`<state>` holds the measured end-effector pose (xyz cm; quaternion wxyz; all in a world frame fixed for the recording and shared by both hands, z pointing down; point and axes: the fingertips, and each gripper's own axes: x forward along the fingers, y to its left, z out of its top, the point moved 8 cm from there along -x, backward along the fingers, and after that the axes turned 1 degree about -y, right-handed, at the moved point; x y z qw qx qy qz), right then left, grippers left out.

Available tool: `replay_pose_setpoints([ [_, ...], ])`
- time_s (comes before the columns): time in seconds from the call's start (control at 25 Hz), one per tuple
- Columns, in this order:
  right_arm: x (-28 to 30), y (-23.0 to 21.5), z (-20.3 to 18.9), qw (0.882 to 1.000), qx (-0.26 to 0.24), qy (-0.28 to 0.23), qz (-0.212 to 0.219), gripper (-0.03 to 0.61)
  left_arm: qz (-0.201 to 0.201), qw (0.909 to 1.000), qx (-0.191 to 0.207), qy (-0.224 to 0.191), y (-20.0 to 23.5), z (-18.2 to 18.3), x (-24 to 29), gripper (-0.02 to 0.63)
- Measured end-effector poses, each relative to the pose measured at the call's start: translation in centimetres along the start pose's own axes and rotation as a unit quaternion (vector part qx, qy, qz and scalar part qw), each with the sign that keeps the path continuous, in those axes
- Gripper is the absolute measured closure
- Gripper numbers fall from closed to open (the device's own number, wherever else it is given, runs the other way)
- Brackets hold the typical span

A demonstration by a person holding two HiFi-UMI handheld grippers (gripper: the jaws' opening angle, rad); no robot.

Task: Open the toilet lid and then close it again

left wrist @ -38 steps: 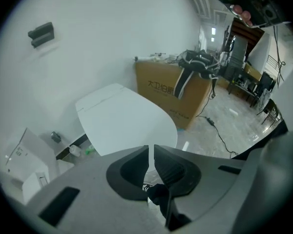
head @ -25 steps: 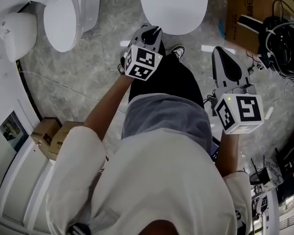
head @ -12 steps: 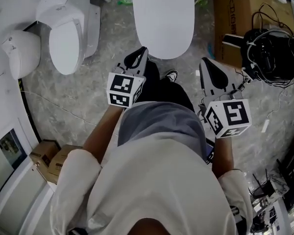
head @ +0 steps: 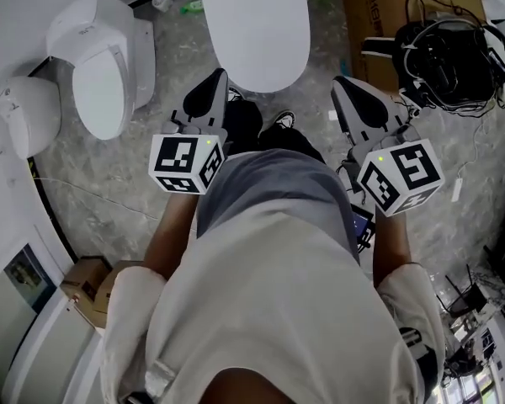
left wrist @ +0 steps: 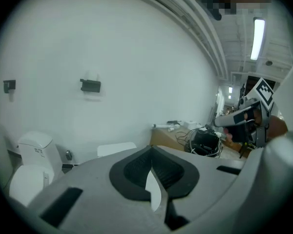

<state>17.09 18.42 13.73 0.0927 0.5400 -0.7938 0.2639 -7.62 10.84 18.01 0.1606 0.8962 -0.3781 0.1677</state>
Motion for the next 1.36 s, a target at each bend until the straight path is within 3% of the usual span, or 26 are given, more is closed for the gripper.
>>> replay_pose_setpoints([
  [0.4,-1.4,0.1,-0.1,1.000,-0.006,-0.002,-0.006,0.569,0.025,0.9972,-0.048,-0.051,-0.5,2.5,-2.2,0.606],
  [1.36,-1.7,1.3,-1.2,1.000,-0.017,0.019,-0.001,0.569,0.022,0.9975,-0.045,-0.050,-1.0,2.1,-4.0,0.606],
])
